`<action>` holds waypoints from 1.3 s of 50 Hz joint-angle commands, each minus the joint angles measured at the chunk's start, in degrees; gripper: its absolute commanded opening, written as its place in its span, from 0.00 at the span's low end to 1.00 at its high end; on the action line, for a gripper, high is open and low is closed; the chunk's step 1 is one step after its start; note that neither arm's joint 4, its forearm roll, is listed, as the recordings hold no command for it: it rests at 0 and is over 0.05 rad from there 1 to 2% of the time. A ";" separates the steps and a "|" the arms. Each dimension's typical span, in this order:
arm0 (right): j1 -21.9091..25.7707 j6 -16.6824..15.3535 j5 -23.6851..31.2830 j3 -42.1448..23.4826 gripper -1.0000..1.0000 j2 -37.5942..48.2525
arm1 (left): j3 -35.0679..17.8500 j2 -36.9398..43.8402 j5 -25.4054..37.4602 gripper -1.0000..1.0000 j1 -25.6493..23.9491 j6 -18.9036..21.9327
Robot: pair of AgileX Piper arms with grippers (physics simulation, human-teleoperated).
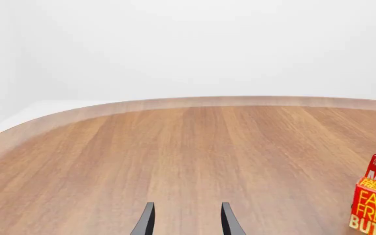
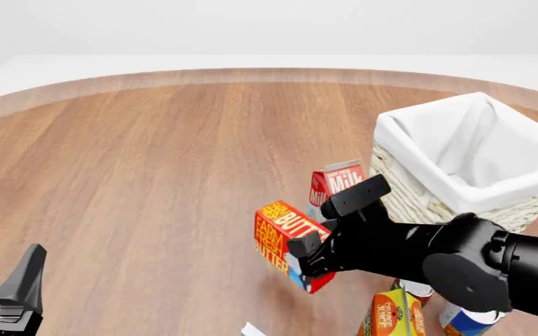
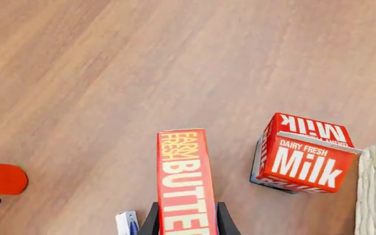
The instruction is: Pick up the cream cheese box and the butter, and put them in the basket.
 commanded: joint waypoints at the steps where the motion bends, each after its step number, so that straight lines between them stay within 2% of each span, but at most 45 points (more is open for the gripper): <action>1: 0.41 -0.16 5.35 -2.87 0.00 -7.45 | 0.00 0.00 0.00 1.00 0.00 0.00; 22: -0.40 -4.31 14.96 -10.87 0.00 -16.70 | 0.00 0.00 0.00 1.00 0.00 0.00; 31: -1.01 -5.51 16.67 -13.98 0.00 -18.18 | 0.00 0.00 0.00 1.00 0.00 0.00; 46: -4.93 -8.67 19.83 -19.80 0.00 -21.20 | 0.00 0.00 0.00 1.00 0.00 0.00; 58: -9.74 -7.96 21.23 -23.88 0.00 -23.70 | 0.00 0.00 0.00 1.00 0.00 0.00; 60: -10.92 -6.26 20.98 -24.09 0.00 -24.08 | 0.00 0.00 0.00 1.00 0.00 0.00; 63: -12.22 -5.89 20.56 -24.12 0.00 -24.28 | 0.00 0.00 0.00 1.00 0.00 0.00; 65: -14.03 -4.55 19.93 -24.10 0.00 -24.72 | 0.00 0.00 0.00 1.00 0.00 0.00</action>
